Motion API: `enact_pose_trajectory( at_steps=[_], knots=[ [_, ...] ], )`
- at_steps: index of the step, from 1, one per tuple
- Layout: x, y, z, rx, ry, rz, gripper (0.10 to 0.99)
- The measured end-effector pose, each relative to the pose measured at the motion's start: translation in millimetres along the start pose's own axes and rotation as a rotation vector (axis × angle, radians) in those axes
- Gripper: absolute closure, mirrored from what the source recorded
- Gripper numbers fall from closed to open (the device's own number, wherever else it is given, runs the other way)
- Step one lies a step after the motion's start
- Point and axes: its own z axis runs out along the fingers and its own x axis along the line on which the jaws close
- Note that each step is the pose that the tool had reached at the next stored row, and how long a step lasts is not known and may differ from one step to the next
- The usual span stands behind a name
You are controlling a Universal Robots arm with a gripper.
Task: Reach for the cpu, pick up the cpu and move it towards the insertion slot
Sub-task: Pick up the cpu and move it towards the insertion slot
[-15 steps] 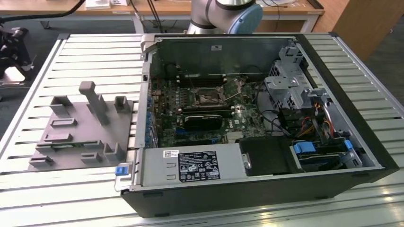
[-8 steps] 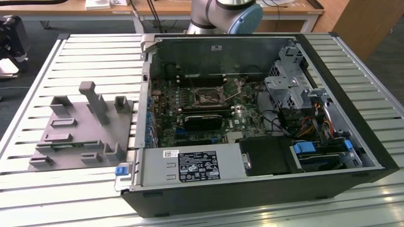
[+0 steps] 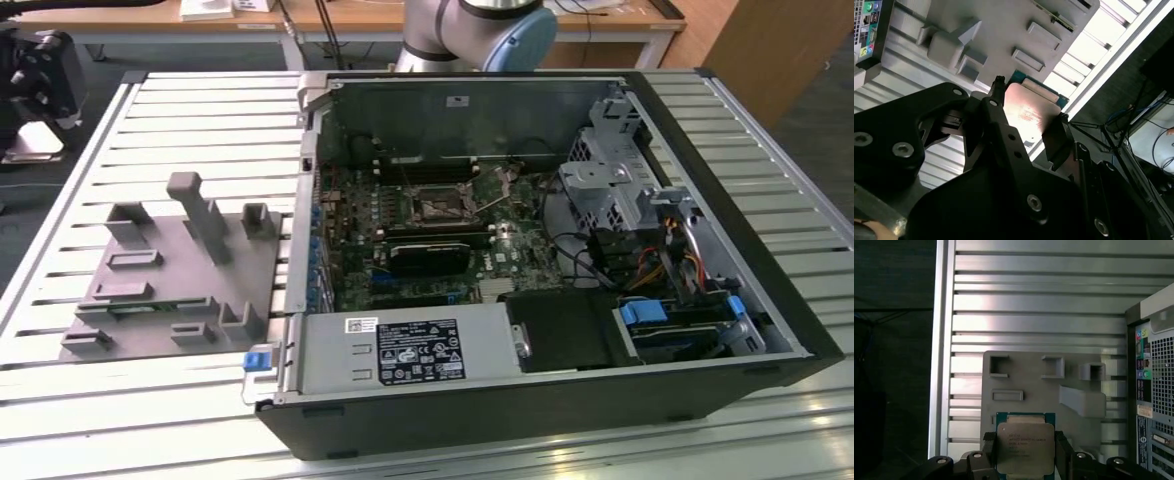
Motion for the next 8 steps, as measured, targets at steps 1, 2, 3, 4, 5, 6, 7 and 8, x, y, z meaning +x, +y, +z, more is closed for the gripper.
enact_pose_trajectory(
  at_steps=[1, 2, 3, 4, 5, 6, 7, 8],
  knots=[
    [-2.7, 0.0, 0.0, 0.000, 0.0000, 0.000, 0.541],
    [-5.3, 0.0, 0.0, -0.001, 0.0001, 0.000, 0.541],
    [-8.1, 0.0, 0.0, -0.001, 0.0002, 0.000, 0.541],
    [-10.9, 0.0, 0.0, -0.001, 0.0004, 0.000, 0.541],
    [-13.7, 0.0, 0.0, -0.002, 0.0007, 0.000, 0.541],
    [-16.8, 0.0, 0.0, -0.002, 0.0015, 0.000, 0.541],
    [-19.5, -0.1, 0.0, -0.003, 0.0024, 0.000, 0.541],
    [-22.2, -0.4, 0.0, -0.003, 0.0041, 0.000, 0.541]
  ],
)
